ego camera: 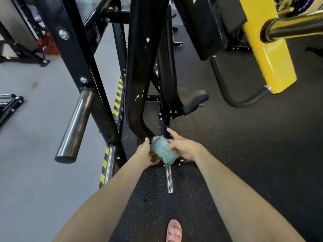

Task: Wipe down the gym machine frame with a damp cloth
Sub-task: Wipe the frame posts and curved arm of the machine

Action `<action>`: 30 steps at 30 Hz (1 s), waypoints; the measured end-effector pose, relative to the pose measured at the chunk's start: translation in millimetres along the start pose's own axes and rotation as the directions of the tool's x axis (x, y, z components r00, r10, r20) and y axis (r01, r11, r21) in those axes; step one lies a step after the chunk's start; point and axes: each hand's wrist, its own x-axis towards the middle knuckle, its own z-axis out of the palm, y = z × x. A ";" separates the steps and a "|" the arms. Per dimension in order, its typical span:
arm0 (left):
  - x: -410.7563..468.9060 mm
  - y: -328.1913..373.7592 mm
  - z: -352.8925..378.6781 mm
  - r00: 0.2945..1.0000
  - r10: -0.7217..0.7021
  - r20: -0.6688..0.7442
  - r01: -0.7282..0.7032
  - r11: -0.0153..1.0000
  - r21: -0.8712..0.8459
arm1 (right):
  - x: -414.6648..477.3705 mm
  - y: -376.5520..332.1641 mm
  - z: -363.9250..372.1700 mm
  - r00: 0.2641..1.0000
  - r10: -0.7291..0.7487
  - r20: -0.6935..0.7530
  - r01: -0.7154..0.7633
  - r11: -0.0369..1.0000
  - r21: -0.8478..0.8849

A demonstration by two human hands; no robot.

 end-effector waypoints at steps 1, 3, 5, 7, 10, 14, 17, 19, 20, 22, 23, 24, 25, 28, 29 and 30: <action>-1.1 0.1 6.4 0.999 -0.016 0.045 0.015 1.000 0.022 | 1.0 -3.1 -7.2 1.000 -0.004 -0.009 0.004 1.000 0.005; -2.1 -2.2 18.3 0.990 0.019 0.142 -0.029 0.997 0.073 | 3.6 -8.1 -20.2 0.999 -0.025 -0.021 0.025 0.999 0.020; -4.2 -1.7 26.2 0.977 0.073 0.198 -0.086 0.994 0.060 | 4.7 -12.4 -28.3 0.999 -0.027 0.018 0.027 1.000 0.013; -1.6 1.5 27.9 0.974 0.070 0.218 -0.061 0.997 -0.047 | 6.4 -18.0 -36.5 0.998 -0.033 0.047 0.032 0.999 0.032; -4.0 10.3 22.5 0.968 0.029 0.249 0.036 0.967 -0.251 | 11.9 -27.1 -50.8 0.998 -0.059 0.022 0.058 0.998 0.028; -17.9 17.1 24.5 0.909 0.046 0.415 0.083 0.955 -0.286 | 18.0 -36.9 -54.4 0.983 -0.084 0.165 0.112 0.979 -0.170; -24.6 19.1 26.8 0.883 0.024 0.469 0.095 0.969 -0.227 | 23.9 -43.9 -47.8 0.966 -0.108 0.237 0.148 0.976 -0.158; -24.9 20.0 22.8 0.886 -0.001 0.464 0.059 0.992 -0.110 | 30.1 -49.4 -48.2 0.971 -0.142 0.194 0.169 0.977 -0.131; -23.6 20.4 19.9 0.900 -0.003 0.435 0.014 1.000 -0.023 | 32.9 -52.3 -49.8 0.972 -0.152 0.180 0.172 0.980 -0.104; -16.0 21.5 14.3 0.939 0.044 0.342 -0.063 0.997 0.044 | 36.8 -56.5 -54.7 0.972 -0.142 0.188 0.154 0.987 -0.050; -12.8 22.1 12.1 0.947 0.076 0.312 -0.085 0.996 0.016 | 37.8 -58.3 -57.4 0.973 -0.131 0.192 0.142 0.989 -0.044; -10.7 23.3 10.4 0.947 0.106 0.304 -0.111 0.994 0.001 | 39.0 -59.6 -60.1 0.975 -0.121 0.188 0.132 0.990 -0.049; -10.5 25.0 10.1 0.943 0.126 0.309 -0.139 0.990 0.021 | 40.3 -60.1 -62.1 0.977 -0.112 0.183 0.124 0.991 -0.055; -11.8 27.4 11.3 0.939 0.194 0.283 -0.260 0.941 0.217 | 43.2 -59.5 -65.0 0.979 -0.089 0.181 0.093 0.996 -0.015; -10.4 28.3 11.6 0.939 0.225 0.258 -0.292 0.920 0.261 | 43.8 -59.6 -65.3 0.981 -0.090 0.171 0.092 0.996 -0.005; -8.9 29.2 11.1 0.937 0.257 0.235 -0.318 0.907 0.275 | 44.8 -60.3 -65.3 0.984 -0.096 0.147 0.097 0.995 0.005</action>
